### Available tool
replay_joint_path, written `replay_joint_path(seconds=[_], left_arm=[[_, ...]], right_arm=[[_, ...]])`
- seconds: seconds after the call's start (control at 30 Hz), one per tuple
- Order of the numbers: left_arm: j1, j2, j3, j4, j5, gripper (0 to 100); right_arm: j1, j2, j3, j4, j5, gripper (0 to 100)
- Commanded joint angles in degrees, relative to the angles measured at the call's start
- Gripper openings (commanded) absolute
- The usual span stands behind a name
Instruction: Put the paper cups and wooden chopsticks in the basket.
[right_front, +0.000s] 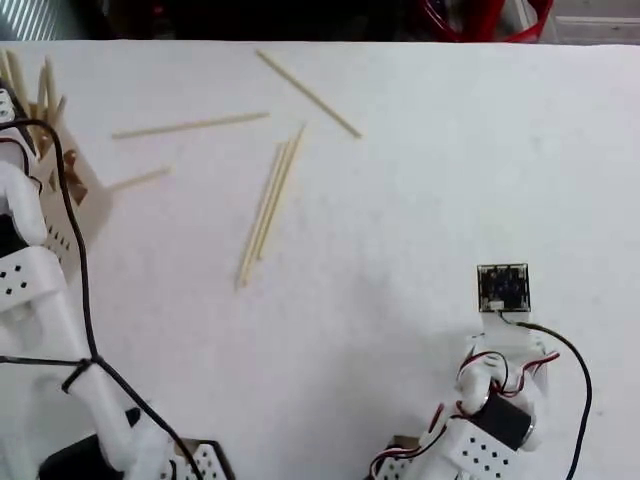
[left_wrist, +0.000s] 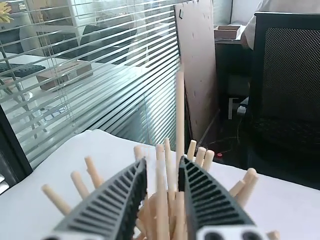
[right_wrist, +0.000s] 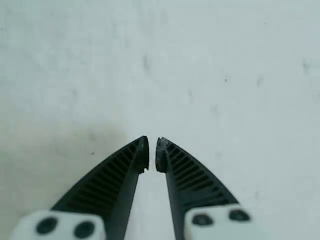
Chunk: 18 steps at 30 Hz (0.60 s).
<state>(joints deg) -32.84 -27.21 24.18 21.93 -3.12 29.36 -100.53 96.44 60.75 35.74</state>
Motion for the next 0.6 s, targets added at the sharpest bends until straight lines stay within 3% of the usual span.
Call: replay_joint_path(seconds=[0.0, 0.23, 0.4, 0.57], left_arm=[[-0.57, -2.51, -0.53, -1.05, 0.18, 12], [-0.22, -3.30, -1.23, 0.88, 0.18, 12], [5.67, -10.51, -4.04, 18.64, 0.18, 13], [21.85, -15.25, -5.19, 33.14, -4.13, 12]], right_arm=[[0.57, -0.04, 0.53, 0.31, -0.09, 4.5], [0.57, -0.04, 0.53, 0.31, -0.09, 4.5], [0.57, -0.04, 0.53, 0.31, -0.09, 4.5], [0.57, -0.04, 0.53, 0.31, -0.09, 4.5]])
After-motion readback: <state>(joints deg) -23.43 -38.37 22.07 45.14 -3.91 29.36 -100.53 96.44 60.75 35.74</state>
